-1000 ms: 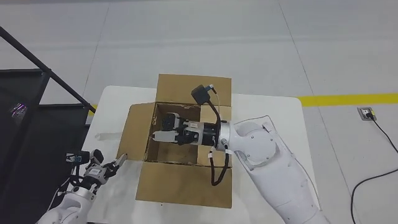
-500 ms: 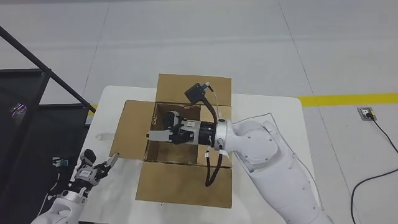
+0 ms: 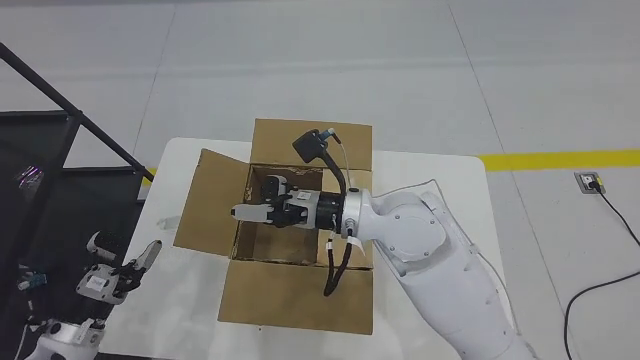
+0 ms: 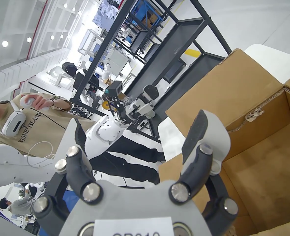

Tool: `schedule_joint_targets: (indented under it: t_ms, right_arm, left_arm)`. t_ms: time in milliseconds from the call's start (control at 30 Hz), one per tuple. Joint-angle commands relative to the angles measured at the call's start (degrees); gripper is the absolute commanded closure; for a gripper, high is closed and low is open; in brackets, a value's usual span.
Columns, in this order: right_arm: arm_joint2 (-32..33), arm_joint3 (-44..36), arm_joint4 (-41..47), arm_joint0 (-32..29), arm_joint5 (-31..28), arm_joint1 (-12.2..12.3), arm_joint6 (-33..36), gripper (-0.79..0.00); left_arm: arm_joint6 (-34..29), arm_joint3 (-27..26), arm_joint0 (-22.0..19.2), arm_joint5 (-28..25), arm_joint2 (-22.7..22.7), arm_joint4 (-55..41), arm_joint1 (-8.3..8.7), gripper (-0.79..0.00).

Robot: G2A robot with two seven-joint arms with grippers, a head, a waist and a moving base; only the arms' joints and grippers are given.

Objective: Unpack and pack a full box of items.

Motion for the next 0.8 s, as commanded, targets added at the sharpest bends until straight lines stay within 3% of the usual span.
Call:
schedule_joint_targets:
  t_ms: [0, 267, 600, 767]
  right_arm:
    - [0.00, 0.00, 0.00, 0.00, 0.00, 0.00, 0.00, -0.785]
    - [0.00, 0.00, 0.00, 0.00, 0.00, 0.00, 0.00, -0.785]
    - [0.00, 0.00, 0.00, 0.00, 0.00, 0.00, 0.00, -0.785]
    - [0.00, 0.00, 0.00, 0.00, 0.00, 0.00, 0.00, -0.785]
  left_arm:
    - [0.22, -4.05, 1.44, -0.71, -1.40, -0.34, -0.04, -0.785]
    - [-1.24, -13.52, 4.57, -2.53, -1.42, -1.98, -0.33, -0.785]
    - [-8.34, -14.38, -0.75, -2.15, 5.94, -2.60, -0.11, -0.785]
    - [-8.93, -13.60, -1.49, -1.75, 7.04, -2.07, -0.11, -0.785]
